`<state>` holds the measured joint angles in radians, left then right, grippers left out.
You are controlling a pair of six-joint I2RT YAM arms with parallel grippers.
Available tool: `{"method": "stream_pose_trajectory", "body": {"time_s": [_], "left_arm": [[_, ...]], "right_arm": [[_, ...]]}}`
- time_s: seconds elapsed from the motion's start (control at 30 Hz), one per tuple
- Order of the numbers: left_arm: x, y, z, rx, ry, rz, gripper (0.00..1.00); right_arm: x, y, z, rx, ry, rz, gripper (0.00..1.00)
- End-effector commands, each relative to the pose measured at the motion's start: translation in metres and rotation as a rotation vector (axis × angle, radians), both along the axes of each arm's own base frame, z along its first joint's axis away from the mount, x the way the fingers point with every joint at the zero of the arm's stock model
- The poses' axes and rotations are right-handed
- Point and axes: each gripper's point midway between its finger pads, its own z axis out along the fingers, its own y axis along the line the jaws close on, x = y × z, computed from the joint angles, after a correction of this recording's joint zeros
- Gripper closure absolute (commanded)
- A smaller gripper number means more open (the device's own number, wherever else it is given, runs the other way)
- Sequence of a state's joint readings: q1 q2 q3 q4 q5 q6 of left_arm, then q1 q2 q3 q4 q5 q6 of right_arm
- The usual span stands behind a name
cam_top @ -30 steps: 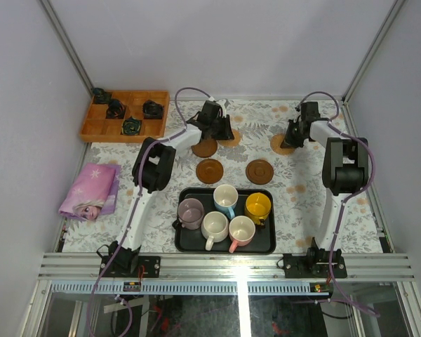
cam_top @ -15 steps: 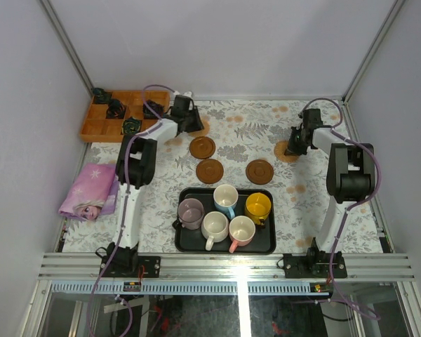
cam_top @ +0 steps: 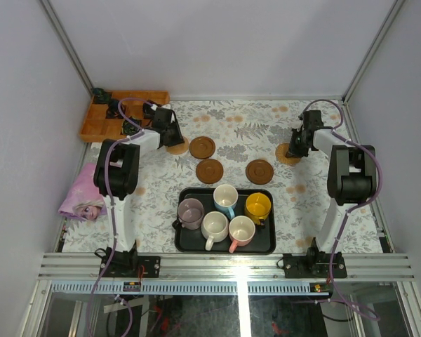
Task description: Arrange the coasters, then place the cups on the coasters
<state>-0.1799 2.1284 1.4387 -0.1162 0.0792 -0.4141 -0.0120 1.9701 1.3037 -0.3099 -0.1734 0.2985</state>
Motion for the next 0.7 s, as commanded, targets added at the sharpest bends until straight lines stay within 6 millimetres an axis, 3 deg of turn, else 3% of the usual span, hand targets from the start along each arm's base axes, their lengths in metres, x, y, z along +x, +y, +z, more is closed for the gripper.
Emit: {"method": "stream_pose_trajectory", "body": {"time_s": [0.0,0.13,0.23,0.3,0.4,0.53,0.67], "left_arm": [[-0.053,-0.001,-0.038,0.014,0.156,-0.013,0.76],[-0.073,0.0,-0.038,0.02,0.184,-0.008,0.76],[-0.083,0.001,-0.033,0.011,0.181,0.005,0.76],[-0.082,0.001,-0.02,0.002,0.153,0.007,0.76],[-0.076,-0.004,0.008,-0.015,0.091,-0.011,0.76],[-0.074,-0.017,0.043,-0.016,0.014,-0.047,0.76],[-0.082,-0.038,0.055,-0.017,-0.007,-0.102,0.76]], "right_arm": [[-0.01,-0.005,0.015,-0.019,0.001,0.016,0.87],[-0.003,0.004,0.034,0.023,-0.06,0.039,0.85],[0.0,0.012,0.053,0.055,-0.116,0.066,0.75],[0.0,0.015,0.066,0.068,-0.151,0.085,0.64],[-0.002,0.021,0.082,0.073,-0.191,0.109,0.6],[-0.012,0.037,0.089,0.083,-0.206,0.153,0.71],[-0.032,0.06,0.074,0.048,-0.168,0.222,0.88]]}}
